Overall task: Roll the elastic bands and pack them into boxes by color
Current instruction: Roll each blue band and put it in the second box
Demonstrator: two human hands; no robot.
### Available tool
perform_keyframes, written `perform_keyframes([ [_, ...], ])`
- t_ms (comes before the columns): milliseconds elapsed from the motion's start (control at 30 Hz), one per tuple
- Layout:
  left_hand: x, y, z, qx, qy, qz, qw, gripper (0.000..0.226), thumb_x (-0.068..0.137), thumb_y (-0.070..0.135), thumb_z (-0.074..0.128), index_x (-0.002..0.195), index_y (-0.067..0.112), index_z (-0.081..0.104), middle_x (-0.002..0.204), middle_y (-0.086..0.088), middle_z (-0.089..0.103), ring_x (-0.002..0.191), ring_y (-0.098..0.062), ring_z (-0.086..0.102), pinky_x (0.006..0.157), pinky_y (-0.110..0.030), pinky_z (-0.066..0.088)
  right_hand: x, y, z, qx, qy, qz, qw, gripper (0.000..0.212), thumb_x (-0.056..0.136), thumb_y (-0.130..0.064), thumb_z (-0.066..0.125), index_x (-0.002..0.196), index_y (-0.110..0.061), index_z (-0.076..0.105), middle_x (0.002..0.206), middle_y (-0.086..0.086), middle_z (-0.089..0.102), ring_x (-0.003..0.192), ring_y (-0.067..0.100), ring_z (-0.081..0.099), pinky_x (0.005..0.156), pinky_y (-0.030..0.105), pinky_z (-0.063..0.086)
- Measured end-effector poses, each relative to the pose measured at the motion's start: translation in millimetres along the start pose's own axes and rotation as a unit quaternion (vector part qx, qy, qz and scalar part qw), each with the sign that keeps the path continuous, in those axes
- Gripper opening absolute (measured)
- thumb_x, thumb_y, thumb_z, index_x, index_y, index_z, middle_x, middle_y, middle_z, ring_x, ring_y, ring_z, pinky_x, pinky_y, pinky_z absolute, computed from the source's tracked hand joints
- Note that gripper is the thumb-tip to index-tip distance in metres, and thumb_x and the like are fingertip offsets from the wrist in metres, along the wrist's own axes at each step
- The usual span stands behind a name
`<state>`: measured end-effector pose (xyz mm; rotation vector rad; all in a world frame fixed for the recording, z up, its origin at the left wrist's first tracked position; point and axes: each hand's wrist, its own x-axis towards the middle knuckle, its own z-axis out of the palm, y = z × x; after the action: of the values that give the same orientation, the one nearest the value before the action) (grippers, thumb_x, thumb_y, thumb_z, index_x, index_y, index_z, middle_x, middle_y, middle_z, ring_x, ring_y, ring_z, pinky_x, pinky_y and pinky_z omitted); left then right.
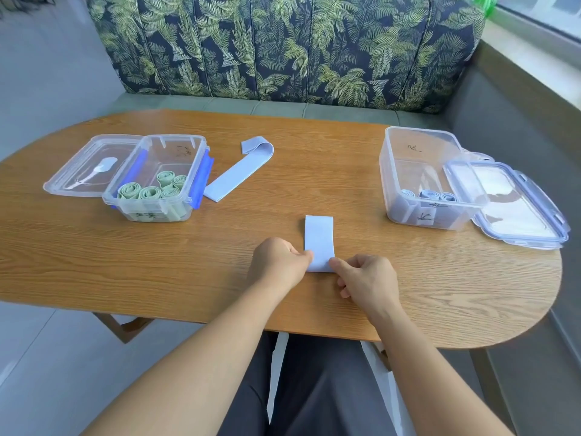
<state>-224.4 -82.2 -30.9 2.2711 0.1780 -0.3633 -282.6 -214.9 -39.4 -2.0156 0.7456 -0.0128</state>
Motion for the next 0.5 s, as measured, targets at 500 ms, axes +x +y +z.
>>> perform_keyframes([
  [500,-10,-15,-4,-0.057,0.035,0.035,0.997,0.028,0.096,0.027,0.055,0.081,0.009,0.071,0.066,0.001,0.071,0.065,-0.007,0.069,0.073,-0.035,0.058,19,-7,2,-0.014,-0.008,0.015,1.000,0.032,0.082,-0.041,0.071,0.070,-0.011,0.066,0.058,0.002,0.070,0.061,0.020,0.069,0.073,0.042,0.060],
])
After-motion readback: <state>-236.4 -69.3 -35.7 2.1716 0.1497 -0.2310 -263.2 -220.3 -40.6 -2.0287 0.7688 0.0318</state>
